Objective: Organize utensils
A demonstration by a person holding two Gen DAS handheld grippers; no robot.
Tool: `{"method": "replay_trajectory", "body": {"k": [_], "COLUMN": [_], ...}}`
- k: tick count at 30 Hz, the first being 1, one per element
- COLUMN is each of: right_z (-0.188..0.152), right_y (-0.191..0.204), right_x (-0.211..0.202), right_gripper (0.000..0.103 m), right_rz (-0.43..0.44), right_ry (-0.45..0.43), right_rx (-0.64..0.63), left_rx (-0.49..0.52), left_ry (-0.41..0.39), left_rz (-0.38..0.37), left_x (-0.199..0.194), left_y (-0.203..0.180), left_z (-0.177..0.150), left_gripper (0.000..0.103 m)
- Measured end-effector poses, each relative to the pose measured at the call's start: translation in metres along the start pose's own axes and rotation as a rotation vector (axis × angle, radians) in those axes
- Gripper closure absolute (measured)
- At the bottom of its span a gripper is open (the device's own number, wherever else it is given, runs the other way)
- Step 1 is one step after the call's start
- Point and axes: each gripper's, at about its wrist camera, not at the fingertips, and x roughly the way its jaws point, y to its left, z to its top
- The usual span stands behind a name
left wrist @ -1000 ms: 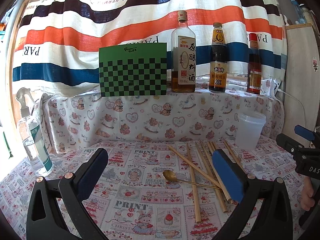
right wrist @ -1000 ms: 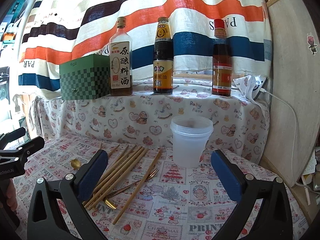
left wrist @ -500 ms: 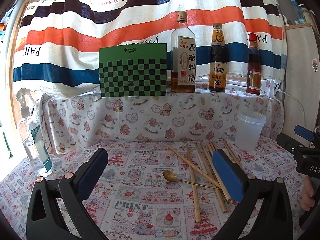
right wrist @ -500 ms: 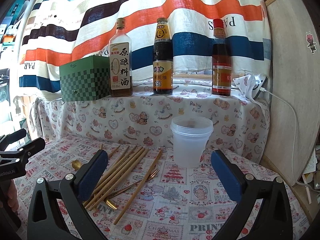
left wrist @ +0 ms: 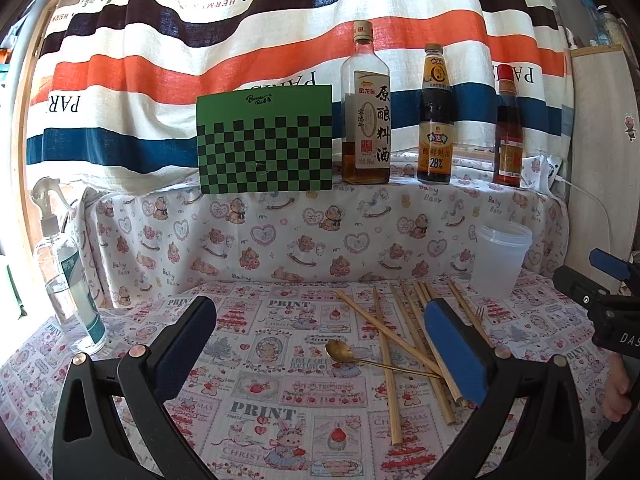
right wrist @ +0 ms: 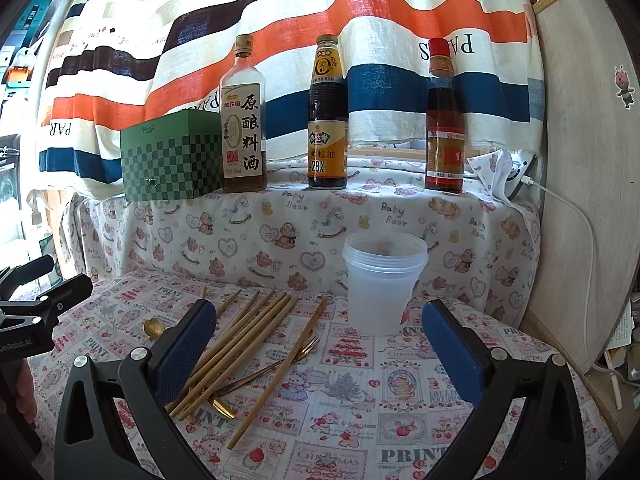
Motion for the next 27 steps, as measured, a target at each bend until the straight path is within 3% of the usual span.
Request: {"method": "replay_trajectory", "body": {"k": [27], "right_z": [-0.0008], "right_y": [0.0009], "right_x": [0.0005], "right_gripper": [0.000], "right_rz": [-0.010], "right_ry": [0.002], "right_rx": [-0.013], "left_rx": [-0.010], "left_ry": [-0.013], "left_rz": [0.002], "left_x": [-0.0036], "left_y": [0.0004], "left_z": [0.0005], "left_gripper": [0.000]}}
